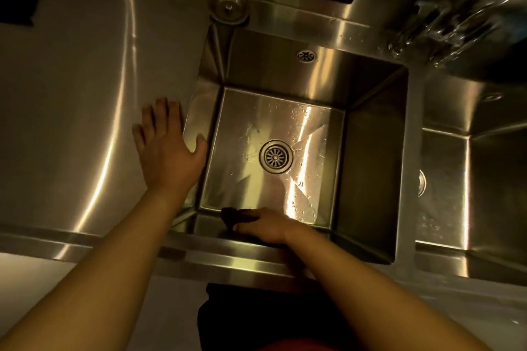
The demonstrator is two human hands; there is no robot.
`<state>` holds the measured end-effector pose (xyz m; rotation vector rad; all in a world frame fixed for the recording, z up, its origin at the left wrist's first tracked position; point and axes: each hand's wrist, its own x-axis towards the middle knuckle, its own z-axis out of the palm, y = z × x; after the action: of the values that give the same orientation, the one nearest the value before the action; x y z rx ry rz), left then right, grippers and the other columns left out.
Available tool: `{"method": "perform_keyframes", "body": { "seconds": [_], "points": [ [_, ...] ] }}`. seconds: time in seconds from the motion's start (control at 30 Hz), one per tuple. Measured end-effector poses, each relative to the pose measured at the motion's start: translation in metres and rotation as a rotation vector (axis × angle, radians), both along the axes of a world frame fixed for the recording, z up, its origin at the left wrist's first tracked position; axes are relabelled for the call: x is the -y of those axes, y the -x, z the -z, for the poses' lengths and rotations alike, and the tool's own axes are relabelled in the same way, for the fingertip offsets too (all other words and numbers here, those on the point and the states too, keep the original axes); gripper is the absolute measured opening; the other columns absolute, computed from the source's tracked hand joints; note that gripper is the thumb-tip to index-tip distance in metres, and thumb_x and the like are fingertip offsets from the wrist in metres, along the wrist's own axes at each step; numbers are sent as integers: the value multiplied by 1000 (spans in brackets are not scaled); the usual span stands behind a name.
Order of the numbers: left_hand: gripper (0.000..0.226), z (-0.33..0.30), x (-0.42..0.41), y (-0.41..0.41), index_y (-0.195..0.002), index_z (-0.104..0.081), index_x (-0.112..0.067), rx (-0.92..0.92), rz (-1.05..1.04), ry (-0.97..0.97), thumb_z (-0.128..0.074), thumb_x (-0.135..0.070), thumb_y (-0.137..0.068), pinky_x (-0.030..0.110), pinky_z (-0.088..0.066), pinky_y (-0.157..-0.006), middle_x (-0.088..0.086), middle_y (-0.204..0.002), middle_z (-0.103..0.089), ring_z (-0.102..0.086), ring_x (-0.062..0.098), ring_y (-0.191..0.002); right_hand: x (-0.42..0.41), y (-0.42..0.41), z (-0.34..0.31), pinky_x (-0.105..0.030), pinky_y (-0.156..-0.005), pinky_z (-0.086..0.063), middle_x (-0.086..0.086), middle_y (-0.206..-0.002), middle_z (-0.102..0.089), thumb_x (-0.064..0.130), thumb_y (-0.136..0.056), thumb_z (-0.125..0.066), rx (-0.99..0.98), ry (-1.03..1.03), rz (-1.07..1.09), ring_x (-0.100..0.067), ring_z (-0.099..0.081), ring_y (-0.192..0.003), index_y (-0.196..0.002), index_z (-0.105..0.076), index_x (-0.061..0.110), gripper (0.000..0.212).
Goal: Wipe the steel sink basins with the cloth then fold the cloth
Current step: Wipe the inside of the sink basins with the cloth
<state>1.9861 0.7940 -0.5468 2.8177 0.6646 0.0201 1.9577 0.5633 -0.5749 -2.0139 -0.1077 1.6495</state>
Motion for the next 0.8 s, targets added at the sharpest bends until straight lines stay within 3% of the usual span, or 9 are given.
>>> {"method": "perform_keyframes", "body": {
  "seconds": [0.13,0.23,0.43,0.5,0.6,0.8],
  "points": [
    [90,1,3,3,-164,-18,-18,-32,27,-20,-64,-42,-89,61,-15,-125,9,-172,-15,-11,36,-158,37,-12,1,-27,-98,-42,-2,-136,-64,31,-96,-65,3,27,-45,-22,-60,-121,-141,-60,29,46],
    [92,1,5,2,-163,-19,-16,-42,20,-45,-66,-41,-87,63,-17,-123,11,-171,-17,-13,38,-157,74,-19,7,-28,-98,-43,-3,-138,-61,25,-96,-63,11,137,-134,-23,-58,-123,-143,-57,27,48],
    [94,2,6,0,-160,-23,-14,-31,15,-49,-71,-40,-83,65,-18,-121,14,-169,-20,-14,40,-156,136,-28,31,-40,-101,-49,-3,-133,-63,49,-97,-56,68,380,-308,-24,-61,-110,-133,-62,30,41],
    [95,3,5,-2,-160,-23,-13,-28,14,-43,-72,-41,-84,65,-17,-121,15,-169,-20,-13,41,-156,143,-30,41,-49,-107,-46,-3,-141,-58,45,-99,-54,132,429,-470,-30,-57,-124,-141,-54,37,43],
    [97,4,4,-2,-161,-22,-13,-28,11,-31,-74,-42,-84,64,-14,-122,15,-170,-18,-12,41,-157,142,-28,56,-59,-116,-31,-10,-155,-40,23,-101,-52,244,414,-832,-41,-37,-141,-149,-46,27,49],
    [96,1,4,-3,-160,-22,-12,-23,15,-35,-73,-42,-84,66,-16,-121,16,-170,-17,-13,42,-156,163,-42,71,-60,-120,-11,-13,-159,-35,34,-103,-50,373,548,-1310,-42,-26,-147,-149,-48,22,48]
  ]
}}
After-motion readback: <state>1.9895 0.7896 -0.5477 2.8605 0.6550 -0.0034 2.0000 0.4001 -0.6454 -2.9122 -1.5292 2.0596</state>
